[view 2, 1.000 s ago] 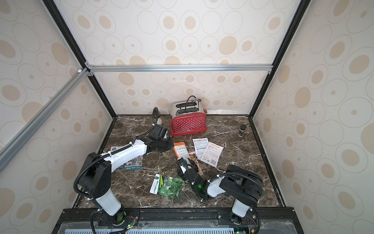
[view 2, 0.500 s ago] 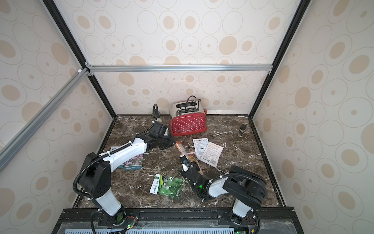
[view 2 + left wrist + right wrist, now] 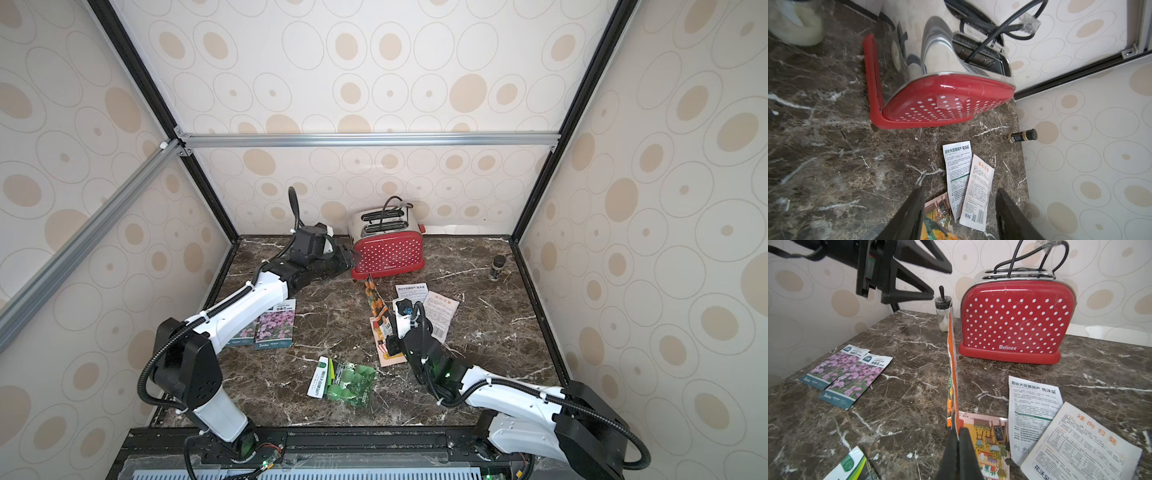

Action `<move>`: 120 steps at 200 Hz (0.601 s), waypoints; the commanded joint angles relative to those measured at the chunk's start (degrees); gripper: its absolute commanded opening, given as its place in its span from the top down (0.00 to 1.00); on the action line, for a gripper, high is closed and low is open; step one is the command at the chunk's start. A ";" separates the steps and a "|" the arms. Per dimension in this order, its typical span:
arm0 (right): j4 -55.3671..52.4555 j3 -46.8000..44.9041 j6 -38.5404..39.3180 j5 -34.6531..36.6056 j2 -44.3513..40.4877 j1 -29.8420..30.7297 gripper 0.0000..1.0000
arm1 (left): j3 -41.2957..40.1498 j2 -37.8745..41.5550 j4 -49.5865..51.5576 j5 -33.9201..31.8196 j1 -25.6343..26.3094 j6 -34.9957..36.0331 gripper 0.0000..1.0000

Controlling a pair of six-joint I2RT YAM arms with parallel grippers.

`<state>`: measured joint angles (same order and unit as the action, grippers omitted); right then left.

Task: Arrange the seed packets in a row
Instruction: Place the seed packet at the center of the board.

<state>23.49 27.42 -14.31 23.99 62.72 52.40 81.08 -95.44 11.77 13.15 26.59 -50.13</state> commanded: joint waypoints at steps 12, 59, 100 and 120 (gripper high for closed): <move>-8.55 0.48 -9.13 -4.62 -2.86 -4.10 1.00 | -0.50 3.19 -2.27 0.24 -0.81 3.07 0.41; -13.21 -2.38 -17.05 -11.86 -7.75 -20.13 1.00 | -4.55 4.10 -4.08 2.31 -0.82 4.51 0.40; -18.40 -0.30 -21.76 -21.11 -4.13 -37.38 1.00 | -8.05 4.04 -5.27 3.41 -0.53 4.86 0.40; -21.95 1.37 -24.11 -22.03 -0.89 -42.92 1.00 | -9.45 3.95 -5.55 3.40 -0.23 5.08 0.40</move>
<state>7.46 26.41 -33.41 6.33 58.61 14.83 72.62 -92.44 8.16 16.01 25.91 -46.76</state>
